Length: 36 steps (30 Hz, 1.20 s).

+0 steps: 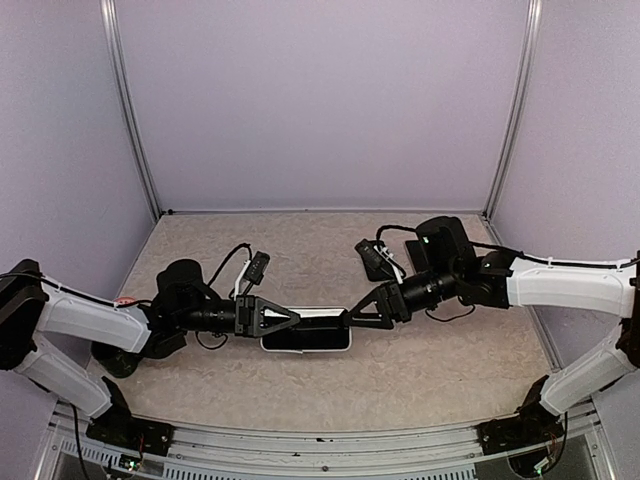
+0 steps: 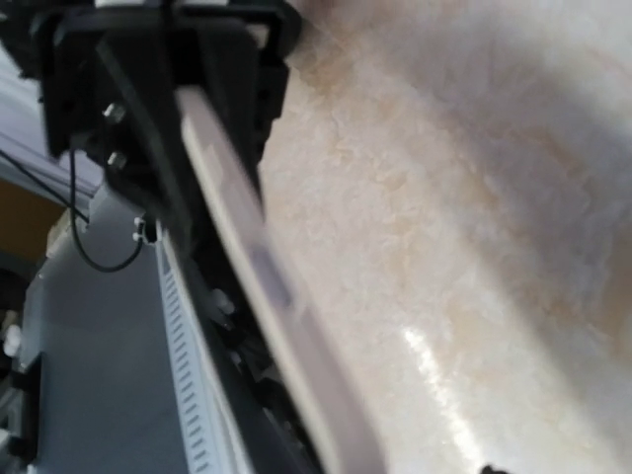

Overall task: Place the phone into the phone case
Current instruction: Press the phone with the phone case.

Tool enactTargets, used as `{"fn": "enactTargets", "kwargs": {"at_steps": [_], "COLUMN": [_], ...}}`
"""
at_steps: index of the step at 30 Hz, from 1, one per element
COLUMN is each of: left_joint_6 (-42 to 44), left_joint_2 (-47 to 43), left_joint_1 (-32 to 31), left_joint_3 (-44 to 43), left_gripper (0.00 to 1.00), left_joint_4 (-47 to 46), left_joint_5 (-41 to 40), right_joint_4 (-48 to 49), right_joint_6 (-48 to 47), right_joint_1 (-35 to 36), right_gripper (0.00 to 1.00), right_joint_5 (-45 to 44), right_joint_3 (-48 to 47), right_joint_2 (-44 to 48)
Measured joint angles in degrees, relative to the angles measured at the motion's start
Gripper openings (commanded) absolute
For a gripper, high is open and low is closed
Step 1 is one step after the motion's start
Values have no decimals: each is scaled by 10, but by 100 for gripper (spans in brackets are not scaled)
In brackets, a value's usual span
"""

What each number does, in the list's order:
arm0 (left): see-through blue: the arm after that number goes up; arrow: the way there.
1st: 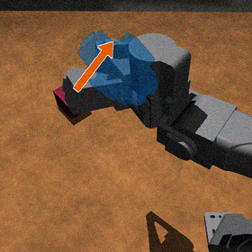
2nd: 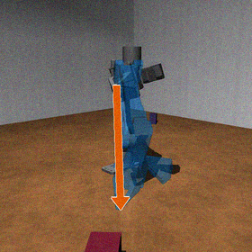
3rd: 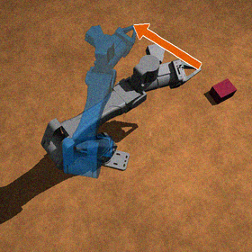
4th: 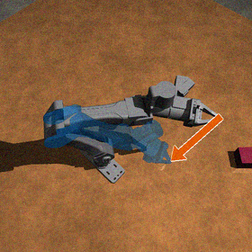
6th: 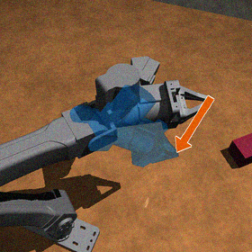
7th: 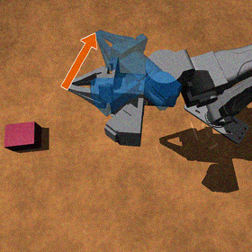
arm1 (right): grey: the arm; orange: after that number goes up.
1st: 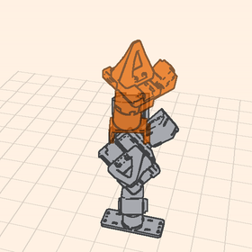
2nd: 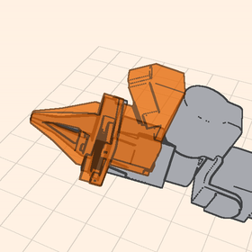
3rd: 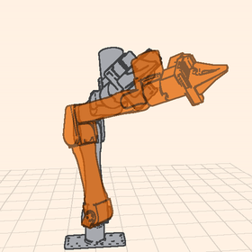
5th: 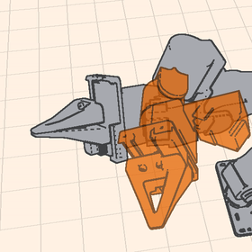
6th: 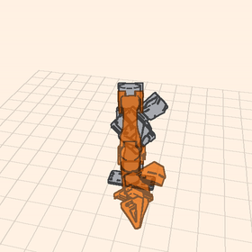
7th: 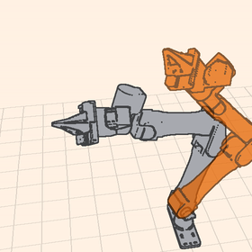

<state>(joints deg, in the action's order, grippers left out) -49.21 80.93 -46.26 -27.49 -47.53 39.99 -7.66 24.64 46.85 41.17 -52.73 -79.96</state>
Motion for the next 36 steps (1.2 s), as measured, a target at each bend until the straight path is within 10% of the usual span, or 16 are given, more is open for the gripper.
{"fn": "enactTargets", "kwargs": {"at_steps": [18, 36], "left_joint_6": [6, 66], "left_joint_2": [-74, -95], "left_joint_1": [14, -9], "left_joint_3": [18, 18], "left_gripper": [0, 0], "left_joint_4": [-22, 35], "left_joint_5": [-29, -77], "right_joint_4": [253, 337], "right_joint_6": [195, 277], "right_joint_1": [0, 13], "right_gripper": [61, 12], "right_joint_5": [58, 86], "right_joint_3": [108, 105], "right_joint_2": [-2, -56]}}
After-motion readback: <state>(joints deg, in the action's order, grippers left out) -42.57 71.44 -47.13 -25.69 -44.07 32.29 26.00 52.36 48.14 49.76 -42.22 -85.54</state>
